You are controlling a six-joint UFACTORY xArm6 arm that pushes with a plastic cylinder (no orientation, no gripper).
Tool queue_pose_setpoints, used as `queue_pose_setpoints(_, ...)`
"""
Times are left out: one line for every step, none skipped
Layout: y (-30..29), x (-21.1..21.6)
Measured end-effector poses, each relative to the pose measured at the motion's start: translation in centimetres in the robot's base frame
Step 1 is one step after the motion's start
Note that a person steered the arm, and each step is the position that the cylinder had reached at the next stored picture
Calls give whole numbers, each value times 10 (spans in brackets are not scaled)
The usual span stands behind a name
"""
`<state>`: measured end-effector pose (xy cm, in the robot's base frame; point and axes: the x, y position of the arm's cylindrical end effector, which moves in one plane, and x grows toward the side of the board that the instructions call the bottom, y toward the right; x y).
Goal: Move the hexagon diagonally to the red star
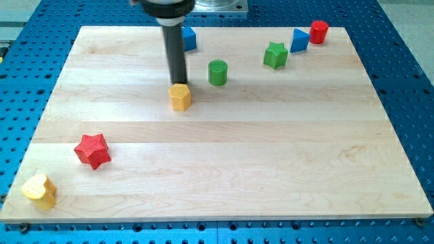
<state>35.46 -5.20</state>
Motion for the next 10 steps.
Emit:
queue_pose_setpoints(43,-5)
queue_pose_setpoints(80,-5)
queue_pose_setpoints(43,10)
queue_pose_setpoints(84,26)
queue_pose_setpoints(117,23)
queue_pose_setpoints(117,19)
queue_pose_setpoints(65,69)
queue_pose_setpoints(-23,86)
queue_pose_setpoints(-64,94)
queue_pose_setpoints(-59,63)
